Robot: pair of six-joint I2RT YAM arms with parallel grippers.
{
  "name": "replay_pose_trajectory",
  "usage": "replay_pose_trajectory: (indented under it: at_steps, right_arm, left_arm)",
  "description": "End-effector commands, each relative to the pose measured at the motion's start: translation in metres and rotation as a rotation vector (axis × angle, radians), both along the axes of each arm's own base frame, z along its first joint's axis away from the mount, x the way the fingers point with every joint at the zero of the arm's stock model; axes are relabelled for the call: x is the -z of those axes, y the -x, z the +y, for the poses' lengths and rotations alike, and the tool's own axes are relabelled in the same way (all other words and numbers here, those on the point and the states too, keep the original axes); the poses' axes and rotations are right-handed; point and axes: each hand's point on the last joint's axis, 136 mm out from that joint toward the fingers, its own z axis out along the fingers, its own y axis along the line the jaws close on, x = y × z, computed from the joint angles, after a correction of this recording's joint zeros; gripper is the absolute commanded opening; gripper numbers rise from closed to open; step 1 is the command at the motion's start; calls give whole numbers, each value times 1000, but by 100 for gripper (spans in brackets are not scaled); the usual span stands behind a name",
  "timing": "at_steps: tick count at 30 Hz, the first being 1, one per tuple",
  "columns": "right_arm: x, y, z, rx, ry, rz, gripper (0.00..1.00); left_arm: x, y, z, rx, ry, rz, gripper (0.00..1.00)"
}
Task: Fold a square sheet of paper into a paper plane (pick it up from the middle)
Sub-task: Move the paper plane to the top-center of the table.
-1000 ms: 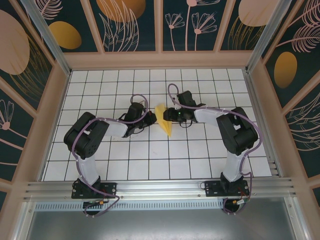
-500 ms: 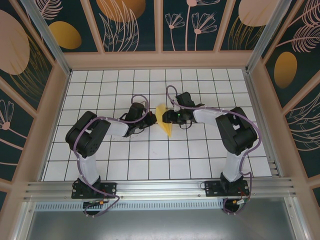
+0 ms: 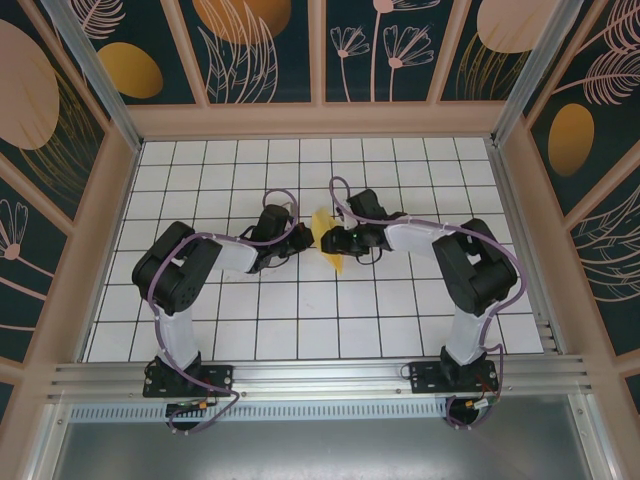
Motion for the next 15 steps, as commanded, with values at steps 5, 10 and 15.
replay_pose_trajectory:
  at_steps: [5,10,15]
  right_arm:
    - [8,-3,-1,19,75,-5,49]
    - [12,-6,-1,28,120,-20,48]
    - [20,-9,-3,43,175,-23,47]
  left_arm:
    - [-2,-5,-1,8,8,-6,0]
    - [-2,-4,-3,16,13,-5,0]
    - [-2,-4,-4,21,16,-1,0]
